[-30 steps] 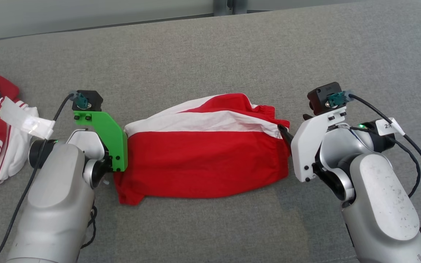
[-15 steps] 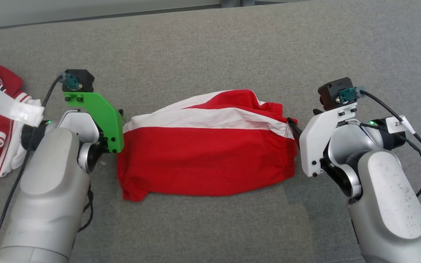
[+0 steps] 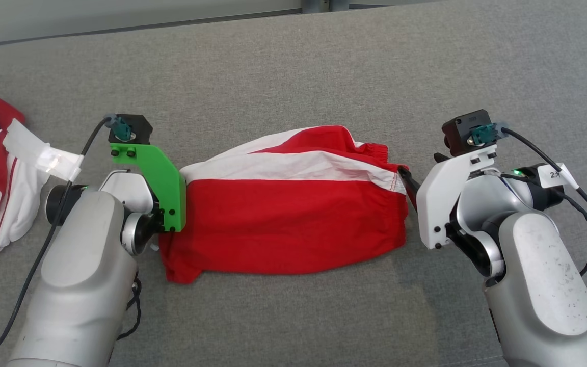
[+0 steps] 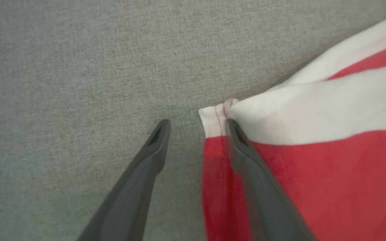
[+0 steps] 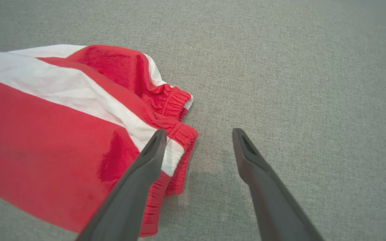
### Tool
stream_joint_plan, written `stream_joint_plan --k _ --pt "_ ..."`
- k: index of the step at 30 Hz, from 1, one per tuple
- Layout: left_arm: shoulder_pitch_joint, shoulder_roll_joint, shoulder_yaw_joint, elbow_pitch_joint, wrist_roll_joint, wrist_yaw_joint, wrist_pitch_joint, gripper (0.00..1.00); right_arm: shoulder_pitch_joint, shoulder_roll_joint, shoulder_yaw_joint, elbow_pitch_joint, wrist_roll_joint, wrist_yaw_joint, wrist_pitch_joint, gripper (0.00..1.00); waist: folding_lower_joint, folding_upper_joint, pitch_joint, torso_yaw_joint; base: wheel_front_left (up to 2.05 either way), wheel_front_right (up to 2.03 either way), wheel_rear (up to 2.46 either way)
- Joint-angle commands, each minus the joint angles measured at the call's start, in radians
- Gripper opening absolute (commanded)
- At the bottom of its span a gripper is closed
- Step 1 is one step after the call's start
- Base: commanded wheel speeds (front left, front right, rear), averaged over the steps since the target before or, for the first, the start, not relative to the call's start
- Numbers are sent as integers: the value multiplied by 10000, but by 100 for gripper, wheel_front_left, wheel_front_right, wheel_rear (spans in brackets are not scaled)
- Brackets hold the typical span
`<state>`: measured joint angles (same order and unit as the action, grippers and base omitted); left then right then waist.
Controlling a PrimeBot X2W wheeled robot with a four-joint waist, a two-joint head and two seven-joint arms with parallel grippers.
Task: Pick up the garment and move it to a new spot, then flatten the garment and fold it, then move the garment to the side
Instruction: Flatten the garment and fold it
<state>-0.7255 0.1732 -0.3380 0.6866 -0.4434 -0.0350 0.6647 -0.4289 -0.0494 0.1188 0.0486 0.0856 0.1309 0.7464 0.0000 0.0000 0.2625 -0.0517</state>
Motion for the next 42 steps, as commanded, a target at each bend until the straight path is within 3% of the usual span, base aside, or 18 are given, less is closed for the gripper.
stream_joint_plan --k 1,2,5,9,14,16,17,18,19,21,30,36,42 --pt "135 150 -71 15 142 82 -53 81 108 -20 10 -60 12 -3 -20 100 0 0 101 -98 0 0 0" --pt "154 179 -96 37 180 115 -69 76 110 -18 20 -74 20 -3 -14 100 0 0 131 -124 0 0 0" --pt "161 106 -139 113 122 43 -135 50 97 -20 0 -103 22 -3 -6 100 0 0 213 -174 0 0 0" --pt "127 -23 -194 161 -33 -114 -187 46 74 -18 -65 -106 -24 -3 -19 100 0 0 245 -178 0 0 0" --pt "-38 -165 -210 154 -204 -310 -487 56 102 -18 -69 -82 45 -3 -37 100 0 0 239 -139 0 0 0" --pt "-86 -152 -284 165 -206 -403 -589 47 97 -20 -42 -61 92 -3 -60 100 0 0 236 -141 0 0 0" --pt "-100 -131 -312 197 -204 -440 -631 37 92 -20 -27 -51 109 -5 -69 100 0 0 234 -148 0 0 0" --pt "-104 -121 -334 234 -215 -462 -676 4 85 -20 -10 -40 110 -3 -65 100 0 0 238 -154 0 0 0" --pt "-106 -119 -357 293 -239 -503 -706 0 74 -20 0 -31 123 -3 -64 100 0 0 241 -156 0 0 0" --pt "-113 -114 -379 429 -224 -488 -773 0 58 -20 7 -27 119 -3 -57 100 0 0 238 -150 0 0 0" --pt "40 95 43 219 0 676 -2055 0 270 -20 -362 -340 -6 -5 -178 100 0 0 2 106 0 0 0" --pt "485 133 7 -537 -52 831 -2061 0 693 -20 -487 -760 116 -5 8 100 0 0 -189 362 0 0 0" --pt "876 -314 -355 -1131 -92 916 -1865 0 1083 -20 -465 -1289 431 -3 359 100 0 0 -247 466 0 0 0"
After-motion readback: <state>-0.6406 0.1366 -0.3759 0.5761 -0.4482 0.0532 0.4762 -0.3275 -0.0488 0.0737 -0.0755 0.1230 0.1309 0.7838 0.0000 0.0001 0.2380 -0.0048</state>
